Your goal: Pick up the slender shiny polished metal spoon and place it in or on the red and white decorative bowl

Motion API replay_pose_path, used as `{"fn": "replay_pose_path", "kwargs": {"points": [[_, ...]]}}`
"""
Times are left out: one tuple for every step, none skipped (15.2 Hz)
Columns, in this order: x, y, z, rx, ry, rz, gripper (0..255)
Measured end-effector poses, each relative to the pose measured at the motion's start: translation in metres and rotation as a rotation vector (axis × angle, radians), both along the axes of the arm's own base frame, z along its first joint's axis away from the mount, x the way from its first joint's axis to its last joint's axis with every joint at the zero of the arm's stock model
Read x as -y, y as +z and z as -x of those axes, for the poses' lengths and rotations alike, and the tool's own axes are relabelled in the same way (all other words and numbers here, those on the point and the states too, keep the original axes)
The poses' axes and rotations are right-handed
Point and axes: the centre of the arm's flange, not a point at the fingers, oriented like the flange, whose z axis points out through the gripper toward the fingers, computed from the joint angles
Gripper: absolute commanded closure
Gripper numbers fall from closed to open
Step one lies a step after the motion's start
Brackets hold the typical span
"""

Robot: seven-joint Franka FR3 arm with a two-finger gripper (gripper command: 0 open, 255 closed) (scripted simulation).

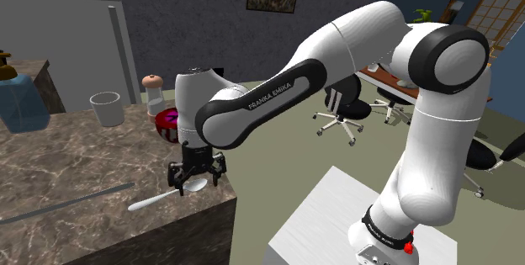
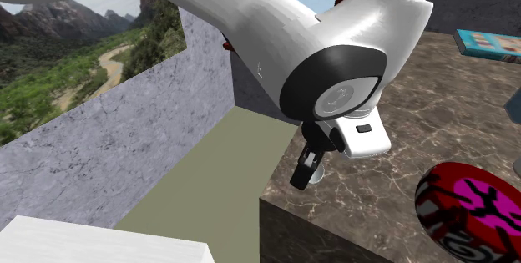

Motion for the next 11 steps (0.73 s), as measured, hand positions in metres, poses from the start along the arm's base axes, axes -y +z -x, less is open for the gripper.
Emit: {"fn": "replay_pose_path", "kwargs": {"points": [[0.0, -0.0001, 0.0, 0.0, 0.0, 0.0, 0], [0.0, -0.0002, 0.0, 0.0, 0.0, 0.0, 0], [0.0, -0.0002, 0.0, 0.0, 0.0, 0.0, 255], [0.0, -0.0002, 0.0, 0.0, 0.0, 0.0, 255], [0.0001, -0.0001, -0.0001, 0.0, 0.0, 0.0, 255], [0.0001, -0.0001, -0.0001, 0.0, 0.0, 0.0, 255], [0.0001, -0.0001, -0.0001, 0.0, 0.0, 0.0, 255], [0.0001, -0.0001, -0.0001, 0.0, 0.0, 0.0, 255], [0.0001, -0.0001, -0.0001, 0.0, 0.0, 0.0, 255], [0.0001, -0.0001, -0.0001, 0.0, 0.0, 0.0, 255], [0.0001, -0.0001, 0.0, 0.0, 0.0, 0.0, 255]]}}
